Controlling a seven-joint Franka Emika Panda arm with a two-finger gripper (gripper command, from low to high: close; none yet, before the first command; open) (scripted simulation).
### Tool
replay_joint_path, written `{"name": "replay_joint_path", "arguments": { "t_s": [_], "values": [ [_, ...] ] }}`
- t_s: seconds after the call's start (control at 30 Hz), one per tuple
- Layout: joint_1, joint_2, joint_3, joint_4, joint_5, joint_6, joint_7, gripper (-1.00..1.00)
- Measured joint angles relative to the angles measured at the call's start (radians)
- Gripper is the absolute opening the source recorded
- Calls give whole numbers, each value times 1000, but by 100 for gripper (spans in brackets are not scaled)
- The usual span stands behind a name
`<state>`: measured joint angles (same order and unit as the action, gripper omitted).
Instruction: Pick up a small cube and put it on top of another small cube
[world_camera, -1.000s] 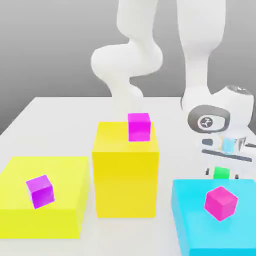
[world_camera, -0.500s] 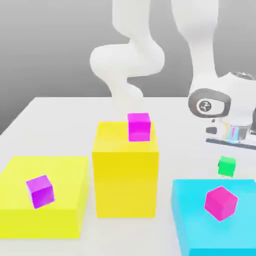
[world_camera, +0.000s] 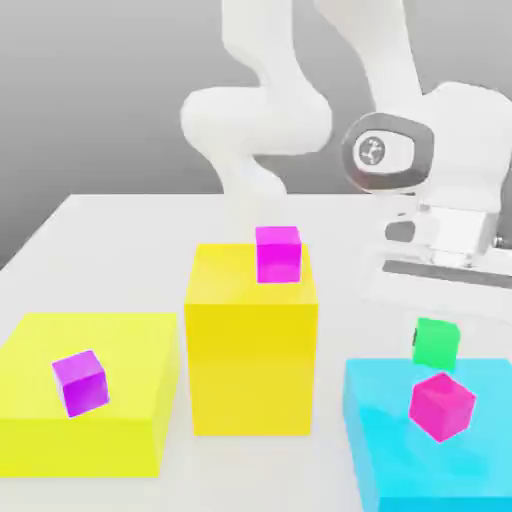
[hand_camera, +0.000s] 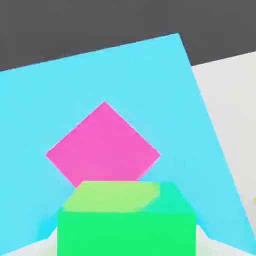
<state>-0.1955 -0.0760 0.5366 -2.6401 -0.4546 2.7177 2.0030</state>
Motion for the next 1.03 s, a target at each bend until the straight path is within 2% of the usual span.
{"name": "replay_joint_path", "arguments": {
  "t_s": [0.5,0.57,0.67,0.7,0.9,1.03],
  "values": [
    [-433,-27,-345,177,454,-344,-12,-100],
    [-444,-18,-355,167,471,-333,-17,-100],
    [-448,63,-356,138,457,-226,-4,-100],
    [-451,80,-354,132,453,-204,-2,100],
    [-456,88,-352,129,452,-194,0,100],
    [-454,-5,-349,161,474,-318,-17,100]
  ]
}}
